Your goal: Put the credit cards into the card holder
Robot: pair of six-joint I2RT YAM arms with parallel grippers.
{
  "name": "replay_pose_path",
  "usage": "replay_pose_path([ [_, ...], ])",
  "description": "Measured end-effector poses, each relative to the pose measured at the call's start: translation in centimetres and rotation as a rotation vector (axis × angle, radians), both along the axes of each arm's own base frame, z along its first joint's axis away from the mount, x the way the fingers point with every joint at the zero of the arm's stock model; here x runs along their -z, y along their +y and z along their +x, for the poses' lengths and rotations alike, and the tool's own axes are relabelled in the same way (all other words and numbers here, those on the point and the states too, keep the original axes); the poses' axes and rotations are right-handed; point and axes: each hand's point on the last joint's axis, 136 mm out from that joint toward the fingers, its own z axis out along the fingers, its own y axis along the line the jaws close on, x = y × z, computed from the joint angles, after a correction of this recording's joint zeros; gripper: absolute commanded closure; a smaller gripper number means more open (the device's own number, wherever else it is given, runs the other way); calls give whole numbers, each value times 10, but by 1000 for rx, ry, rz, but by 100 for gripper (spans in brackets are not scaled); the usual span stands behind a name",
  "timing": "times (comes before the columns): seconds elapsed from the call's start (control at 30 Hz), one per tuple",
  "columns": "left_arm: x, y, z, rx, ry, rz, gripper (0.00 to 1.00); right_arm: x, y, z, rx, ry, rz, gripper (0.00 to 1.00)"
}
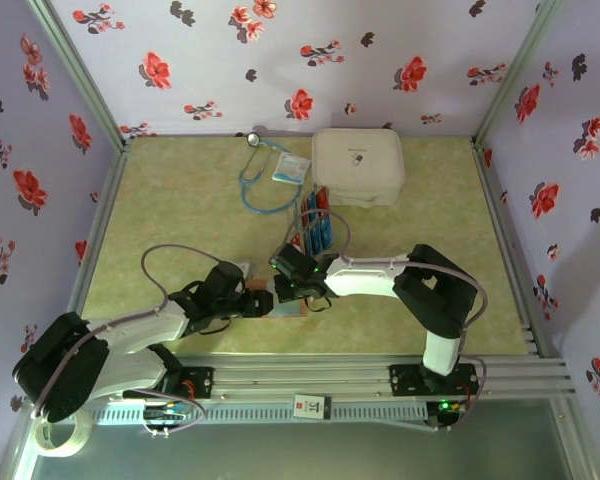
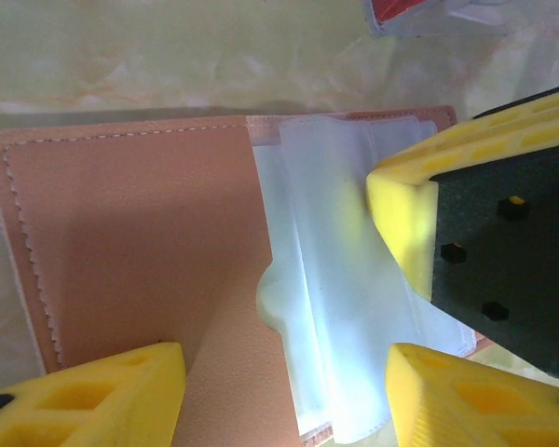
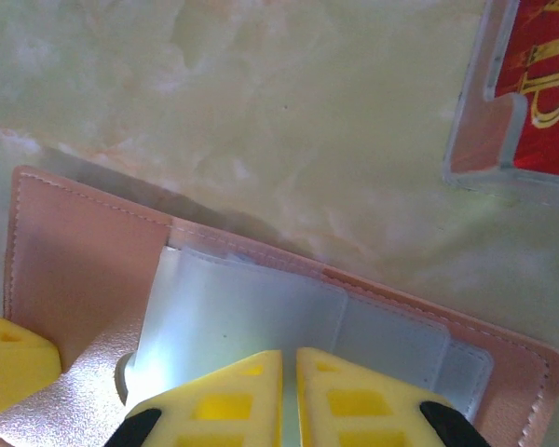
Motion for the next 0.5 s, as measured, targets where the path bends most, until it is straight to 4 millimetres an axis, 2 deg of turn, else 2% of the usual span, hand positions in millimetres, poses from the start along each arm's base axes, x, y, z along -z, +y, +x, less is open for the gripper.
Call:
replay_pose_path([
  [0.5, 7, -4, -2, 115, -65, 207, 44, 0, 2, -1, 10, 9, 9, 87],
])
